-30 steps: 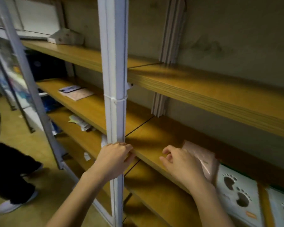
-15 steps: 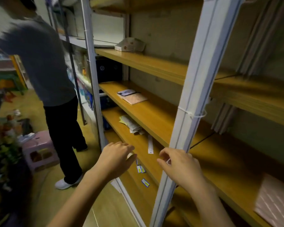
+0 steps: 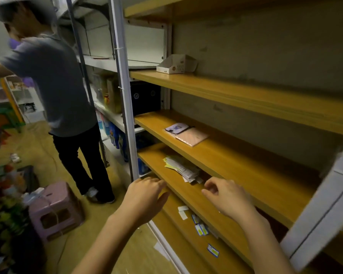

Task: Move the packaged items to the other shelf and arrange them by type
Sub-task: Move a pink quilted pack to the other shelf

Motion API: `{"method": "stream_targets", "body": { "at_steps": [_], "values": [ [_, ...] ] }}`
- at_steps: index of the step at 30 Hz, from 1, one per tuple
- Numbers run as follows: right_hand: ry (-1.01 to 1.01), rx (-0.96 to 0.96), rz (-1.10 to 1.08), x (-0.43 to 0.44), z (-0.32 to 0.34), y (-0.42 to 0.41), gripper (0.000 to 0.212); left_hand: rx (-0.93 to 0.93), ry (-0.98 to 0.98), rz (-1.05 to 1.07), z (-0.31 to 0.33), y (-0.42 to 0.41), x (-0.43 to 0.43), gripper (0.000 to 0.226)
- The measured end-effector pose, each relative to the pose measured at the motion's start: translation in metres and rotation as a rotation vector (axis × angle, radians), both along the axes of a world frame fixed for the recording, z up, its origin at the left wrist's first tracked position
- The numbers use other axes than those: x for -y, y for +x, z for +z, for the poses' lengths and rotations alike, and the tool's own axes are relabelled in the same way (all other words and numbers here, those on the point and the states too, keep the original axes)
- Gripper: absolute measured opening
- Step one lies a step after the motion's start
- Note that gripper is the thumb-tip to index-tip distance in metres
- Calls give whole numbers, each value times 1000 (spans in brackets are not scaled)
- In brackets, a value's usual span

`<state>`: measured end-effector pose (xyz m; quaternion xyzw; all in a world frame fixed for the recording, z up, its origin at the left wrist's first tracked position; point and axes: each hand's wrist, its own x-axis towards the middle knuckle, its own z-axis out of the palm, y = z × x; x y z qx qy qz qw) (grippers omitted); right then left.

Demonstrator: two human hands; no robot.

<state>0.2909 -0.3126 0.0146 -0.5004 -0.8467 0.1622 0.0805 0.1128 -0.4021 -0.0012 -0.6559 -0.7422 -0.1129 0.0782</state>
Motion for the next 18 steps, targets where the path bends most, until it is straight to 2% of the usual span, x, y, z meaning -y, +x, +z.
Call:
{"method": "stream_targets", "body": {
  "at_steps": [10, 18],
  "values": [
    [-7, 5, -95, -71, -11, -88, 33, 59, -10, -1, -13, -99, -55, 31],
    [3, -7, -193, -166, -15, -162, 34, 88, -29, -67, -17, -166, -150, 32]
  ]
}}
